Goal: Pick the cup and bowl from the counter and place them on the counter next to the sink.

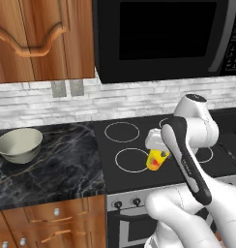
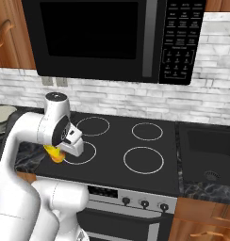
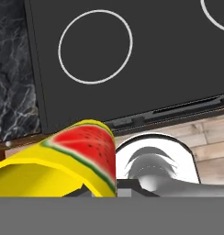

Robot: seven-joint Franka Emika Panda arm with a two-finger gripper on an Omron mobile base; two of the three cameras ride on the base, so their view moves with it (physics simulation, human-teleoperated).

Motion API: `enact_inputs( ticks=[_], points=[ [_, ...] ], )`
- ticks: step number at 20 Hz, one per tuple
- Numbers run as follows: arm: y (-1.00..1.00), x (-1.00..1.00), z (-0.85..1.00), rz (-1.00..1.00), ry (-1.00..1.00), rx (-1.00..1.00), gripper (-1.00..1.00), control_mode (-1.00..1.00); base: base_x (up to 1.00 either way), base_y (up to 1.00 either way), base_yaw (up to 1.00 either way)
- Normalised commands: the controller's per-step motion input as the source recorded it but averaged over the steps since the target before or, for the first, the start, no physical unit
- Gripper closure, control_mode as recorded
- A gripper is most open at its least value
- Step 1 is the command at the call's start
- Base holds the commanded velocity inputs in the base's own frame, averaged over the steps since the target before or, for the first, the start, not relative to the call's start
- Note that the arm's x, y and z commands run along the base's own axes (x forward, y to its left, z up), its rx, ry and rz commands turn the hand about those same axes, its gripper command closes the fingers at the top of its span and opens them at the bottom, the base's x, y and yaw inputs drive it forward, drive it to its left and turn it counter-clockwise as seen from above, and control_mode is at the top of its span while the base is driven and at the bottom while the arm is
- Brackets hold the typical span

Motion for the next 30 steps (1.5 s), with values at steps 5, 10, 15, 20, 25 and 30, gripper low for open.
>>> enact_inputs(
  ticks=[5,10,15,20,25,30],
  points=[
    [-0.69,-0.31,0.10,0.00,0.00,0.00,1.00,-1.00,0.00,0.00,0.00],
    [-0.52,-0.36,0.04,0.00,0.00,0.00,1.00,-1.00,0.00,0.00,0.00],
    [-0.04,-0.09,0.00,0.00,0.01,0.00,1.00,-1.00,0.00,0.00,0.00],
    [0.00,0.00,0.00,0.00,0.00,0.00,1.00,-1.00,0.00,0.00,0.00],
    [0.00,0.00,0.00,0.00,0.00,0.00,1.00,-1.00,0.00,0.00,0.00],
    [0.00,0.00,0.00,0.00,0.00,0.00,1.00,-1.00,0.00,0.00,0.00]
  ],
)
